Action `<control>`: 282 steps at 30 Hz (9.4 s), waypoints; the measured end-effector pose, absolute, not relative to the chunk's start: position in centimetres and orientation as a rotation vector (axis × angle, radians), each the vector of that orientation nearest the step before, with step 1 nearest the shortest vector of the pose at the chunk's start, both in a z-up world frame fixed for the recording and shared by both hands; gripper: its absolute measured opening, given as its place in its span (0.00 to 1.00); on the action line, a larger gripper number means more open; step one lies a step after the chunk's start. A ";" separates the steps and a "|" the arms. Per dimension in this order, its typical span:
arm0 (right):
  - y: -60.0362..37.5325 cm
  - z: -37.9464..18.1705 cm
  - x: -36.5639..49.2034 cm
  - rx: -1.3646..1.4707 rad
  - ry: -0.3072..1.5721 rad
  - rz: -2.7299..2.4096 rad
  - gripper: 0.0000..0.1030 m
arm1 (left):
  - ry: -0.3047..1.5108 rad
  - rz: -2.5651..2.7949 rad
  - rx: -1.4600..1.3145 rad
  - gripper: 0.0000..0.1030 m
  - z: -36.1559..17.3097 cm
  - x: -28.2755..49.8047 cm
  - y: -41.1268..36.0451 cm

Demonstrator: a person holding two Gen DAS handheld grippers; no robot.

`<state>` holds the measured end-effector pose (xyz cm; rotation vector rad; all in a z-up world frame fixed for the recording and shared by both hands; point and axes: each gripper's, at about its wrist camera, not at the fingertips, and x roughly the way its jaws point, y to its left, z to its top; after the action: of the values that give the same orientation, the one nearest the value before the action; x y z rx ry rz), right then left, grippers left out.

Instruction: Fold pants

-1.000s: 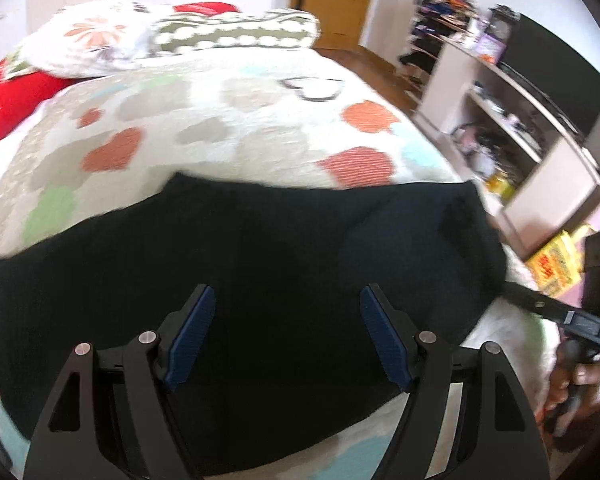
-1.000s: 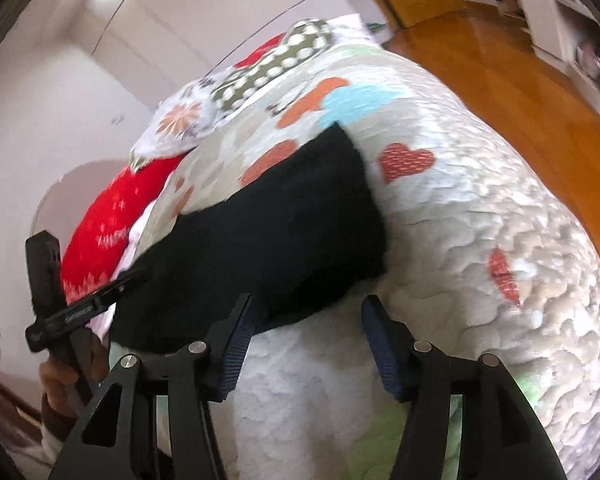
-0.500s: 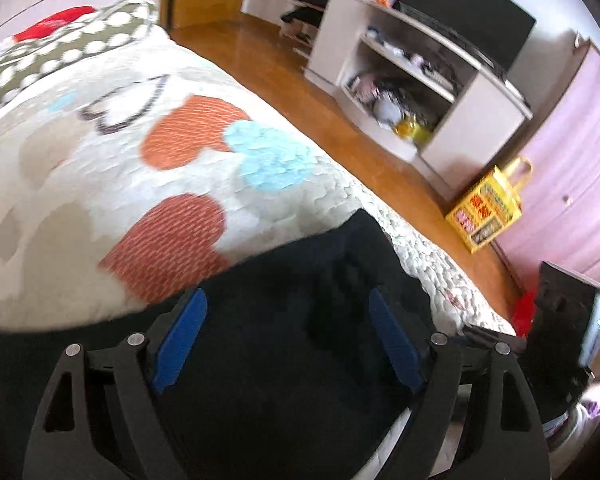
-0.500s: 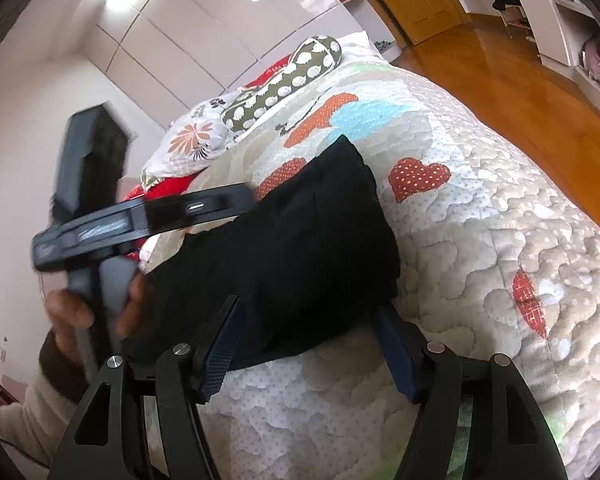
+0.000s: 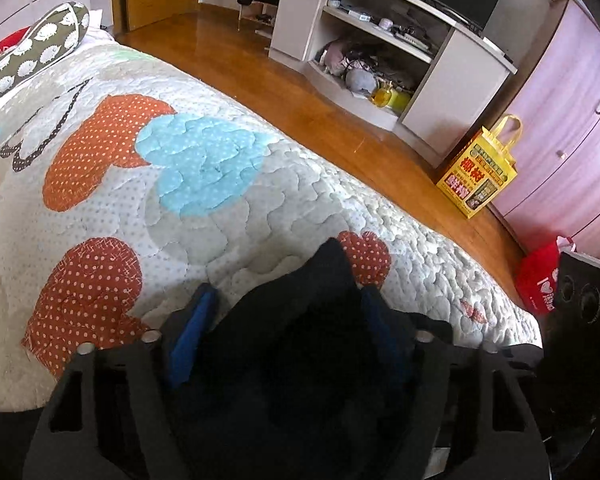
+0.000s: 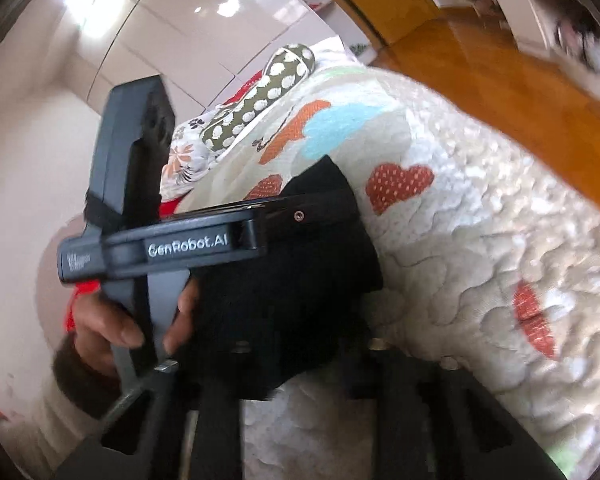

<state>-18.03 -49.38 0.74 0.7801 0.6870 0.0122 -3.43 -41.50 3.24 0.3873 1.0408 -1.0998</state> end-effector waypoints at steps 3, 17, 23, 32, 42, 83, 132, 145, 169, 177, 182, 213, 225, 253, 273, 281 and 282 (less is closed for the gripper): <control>-48.6 2.7 -17.7 0.718 0.659 0.022 0.14 | 1.079 -1.118 0.314 0.41 4.4 -2.6 -40.4; -31.4 9.1 -9.8 0.314 0.636 0.439 0.25 | 1.019 -0.687 -0.073 0.73 12.1 -0.1 -14.7; -27.6 3.5 -7.1 0.426 0.872 0.564 0.46 | 1.085 -0.571 -0.192 0.74 8.8 -2.1 -8.4; -35.5 5.2 -10.5 0.421 0.820 0.373 0.60 | 1.039 -0.623 -0.127 0.74 7.7 -4.7 -11.8; -36.7 5.2 -12.3 0.470 0.814 0.374 0.60 | 1.080 -0.598 0.069 0.29 4.8 -3.5 -17.4; -36.5 3.8 -10.2 0.281 0.922 0.235 0.41 | 1.113 -0.540 0.002 0.25 4.5 -4.9 -16.1; -25.6 4.1 -8.5 -0.029 0.914 0.385 0.51 | 1.031 -0.245 -0.098 0.64 8.1 -9.6 -5.1; -30.4 5.6 -10.7 0.024 0.881 0.278 0.55 | 1.028 -0.334 -0.127 0.68 6.1 -6.5 -10.8; -32.6 4.7 -2.9 -0.010 0.887 0.207 0.53 | 1.050 -0.322 -0.105 0.78 3.1 -4.7 -12.0; -30.7 3.9 -10.4 -0.069 0.935 0.275 0.53 | 1.030 -0.309 -0.107 0.79 3.1 -5.0 -12.2; -31.2 3.8 -10.9 -0.028 0.918 0.237 0.61 | 1.024 -0.290 -0.129 0.79 3.7 -5.5 -11.4; -9.4 7.4 5.3 -0.233 0.899 0.730 0.79 | 0.931 -0.072 -0.570 0.81 3.1 -10.8 6.7; -3.1 2.5 9.9 -0.196 0.984 0.858 0.77 | 0.871 -0.082 -0.671 0.86 0.8 -6.9 7.0; -40.2 9.3 -4.4 0.413 0.770 0.398 0.52 | 0.915 -0.785 -0.061 0.27 6.9 -12.2 -17.1; -34.6 5.1 -5.7 0.528 0.871 0.508 0.16 | 0.904 -0.532 -0.025 0.73 5.1 -9.0 -11.0; -36.8 5.5 -8.3 0.370 0.897 0.370 0.17 | 0.911 -0.572 -0.014 0.75 4.0 -9.4 -12.6; -36.9 4.6 -8.0 0.371 0.928 0.363 0.21 | 0.925 -0.559 -0.009 0.75 3.6 -9.4 -12.7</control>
<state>-8.05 -36.87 4.56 0.3714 0.9276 0.3625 -9.42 -12.69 3.60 -0.0087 0.9253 -0.5592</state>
